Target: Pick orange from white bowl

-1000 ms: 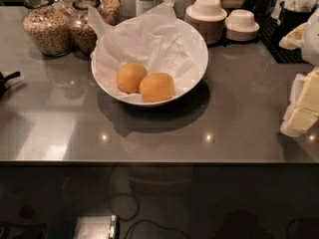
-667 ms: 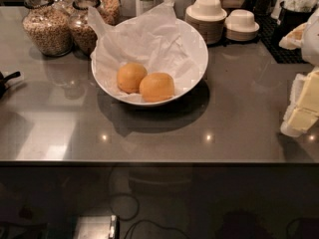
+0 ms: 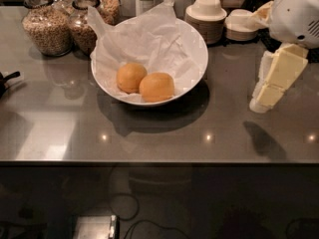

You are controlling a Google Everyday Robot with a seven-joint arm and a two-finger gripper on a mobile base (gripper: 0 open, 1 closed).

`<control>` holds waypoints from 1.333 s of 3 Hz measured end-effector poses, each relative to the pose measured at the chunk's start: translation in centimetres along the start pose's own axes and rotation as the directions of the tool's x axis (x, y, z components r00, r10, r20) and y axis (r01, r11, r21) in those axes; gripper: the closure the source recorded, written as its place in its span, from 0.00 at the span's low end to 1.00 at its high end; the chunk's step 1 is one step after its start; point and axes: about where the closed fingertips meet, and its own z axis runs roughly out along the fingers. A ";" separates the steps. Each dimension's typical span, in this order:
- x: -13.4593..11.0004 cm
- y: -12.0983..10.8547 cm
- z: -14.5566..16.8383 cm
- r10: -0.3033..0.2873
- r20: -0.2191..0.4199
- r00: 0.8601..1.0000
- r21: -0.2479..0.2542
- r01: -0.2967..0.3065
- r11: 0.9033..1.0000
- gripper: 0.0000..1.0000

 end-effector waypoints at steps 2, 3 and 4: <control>-8.3 -2.9 3.9 -0.120 0.184 0.976 -0.058 0.132 0.989 0.00; -12.3 -4.6 10.4 -0.105 0.234 0.967 -0.101 0.132 0.986 0.00; -12.3 -4.6 10.4 -0.105 0.234 0.967 -0.101 0.132 0.986 0.00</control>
Offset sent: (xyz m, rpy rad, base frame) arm 0.0701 0.1261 -0.0082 0.2158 0.0306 0.2615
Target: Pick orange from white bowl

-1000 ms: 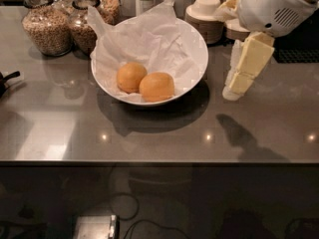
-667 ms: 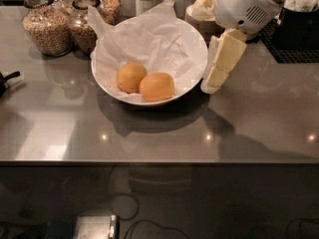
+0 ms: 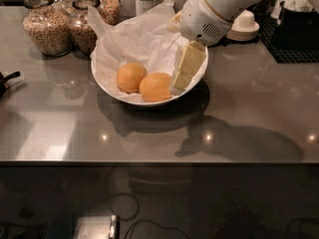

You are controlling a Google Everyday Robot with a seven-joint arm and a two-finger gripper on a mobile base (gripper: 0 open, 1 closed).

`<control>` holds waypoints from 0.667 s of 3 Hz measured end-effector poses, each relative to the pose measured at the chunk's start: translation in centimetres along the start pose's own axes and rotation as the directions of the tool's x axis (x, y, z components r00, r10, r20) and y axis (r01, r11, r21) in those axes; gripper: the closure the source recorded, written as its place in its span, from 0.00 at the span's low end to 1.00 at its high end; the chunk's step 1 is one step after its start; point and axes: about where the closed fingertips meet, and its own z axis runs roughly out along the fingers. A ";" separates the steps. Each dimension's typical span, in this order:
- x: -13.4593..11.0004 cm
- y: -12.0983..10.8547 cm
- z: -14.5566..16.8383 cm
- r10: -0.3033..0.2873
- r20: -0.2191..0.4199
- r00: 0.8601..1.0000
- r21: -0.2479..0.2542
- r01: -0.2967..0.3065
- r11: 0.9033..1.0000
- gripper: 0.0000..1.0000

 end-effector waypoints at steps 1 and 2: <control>-1.2 -1.0 1.0 0.009 0.047 0.999 0.013 -0.009 1.000 0.00; -3.4 -3.6 3.3 0.013 0.133 0.991 0.015 -0.016 1.000 0.00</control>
Offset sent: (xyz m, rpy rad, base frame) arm 0.0751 0.0805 -0.0048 0.2436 -0.0065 0.0174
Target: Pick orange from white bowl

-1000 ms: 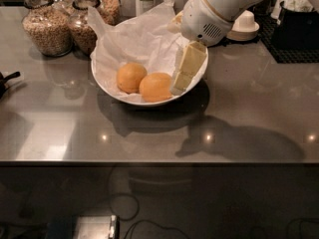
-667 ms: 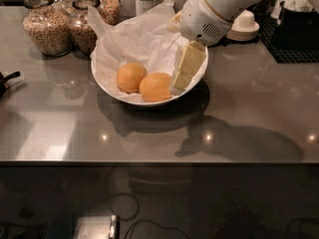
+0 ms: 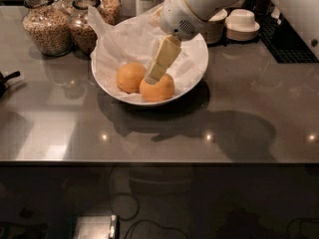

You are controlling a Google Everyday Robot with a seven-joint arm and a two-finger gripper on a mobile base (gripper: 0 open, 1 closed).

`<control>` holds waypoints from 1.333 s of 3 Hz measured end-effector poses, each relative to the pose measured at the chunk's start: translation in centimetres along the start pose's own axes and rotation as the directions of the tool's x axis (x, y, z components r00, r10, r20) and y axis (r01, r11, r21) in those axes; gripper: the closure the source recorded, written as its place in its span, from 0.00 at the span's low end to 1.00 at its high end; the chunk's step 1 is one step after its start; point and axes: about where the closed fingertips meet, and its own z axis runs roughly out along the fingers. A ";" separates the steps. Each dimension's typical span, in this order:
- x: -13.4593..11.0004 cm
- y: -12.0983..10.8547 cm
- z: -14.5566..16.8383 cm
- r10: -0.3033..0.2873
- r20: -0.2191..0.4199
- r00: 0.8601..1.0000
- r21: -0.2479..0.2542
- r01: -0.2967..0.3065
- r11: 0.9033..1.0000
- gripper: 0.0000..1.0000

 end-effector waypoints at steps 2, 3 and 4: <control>1.6 -1.1 5.6 0.112 0.056 0.992 -0.080 -0.107 0.991 0.00; 3.4 -1.2 8.0 0.171 0.052 0.984 -0.111 -0.164 0.980 0.00; 4.7 -1.4 8.9 0.208 0.045 0.977 -0.114 -0.202 0.973 0.00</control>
Offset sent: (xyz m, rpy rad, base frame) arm 0.0342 0.0235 -0.0856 0.0986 0.2184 -0.0581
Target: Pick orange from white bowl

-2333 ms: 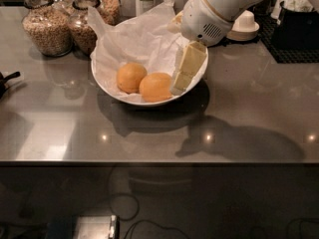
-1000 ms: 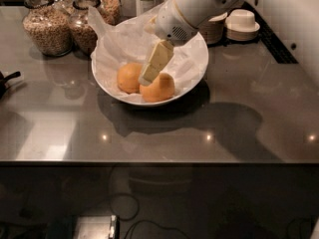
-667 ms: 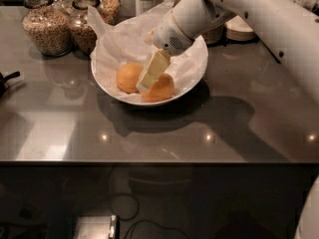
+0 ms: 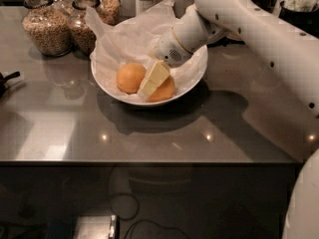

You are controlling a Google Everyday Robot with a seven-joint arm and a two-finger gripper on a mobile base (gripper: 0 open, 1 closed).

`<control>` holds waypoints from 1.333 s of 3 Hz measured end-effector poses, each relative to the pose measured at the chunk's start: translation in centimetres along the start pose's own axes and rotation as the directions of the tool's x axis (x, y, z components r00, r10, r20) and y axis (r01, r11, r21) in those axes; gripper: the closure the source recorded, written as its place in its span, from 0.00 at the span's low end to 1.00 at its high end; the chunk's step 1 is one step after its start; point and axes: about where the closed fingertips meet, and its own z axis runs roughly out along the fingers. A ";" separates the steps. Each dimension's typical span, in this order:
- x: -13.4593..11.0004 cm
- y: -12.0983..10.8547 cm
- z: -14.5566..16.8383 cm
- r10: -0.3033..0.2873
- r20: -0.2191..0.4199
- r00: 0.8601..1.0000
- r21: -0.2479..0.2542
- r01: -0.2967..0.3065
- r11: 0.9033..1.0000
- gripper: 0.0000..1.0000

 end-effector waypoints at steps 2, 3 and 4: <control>1.1 0.3 -2.1 -0.008 -0.021 1.000 0.081 0.010 0.997 0.00; 1.5 0.6 -5.6 -0.047 -0.067 0.997 0.186 0.059 0.981 0.00; 1.1 -0.3 -7.6 -0.091 -0.119 0.989 0.259 0.119 0.958 0.00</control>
Offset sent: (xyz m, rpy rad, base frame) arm -0.0133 -0.0675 0.0220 -0.0728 -0.1815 -0.1448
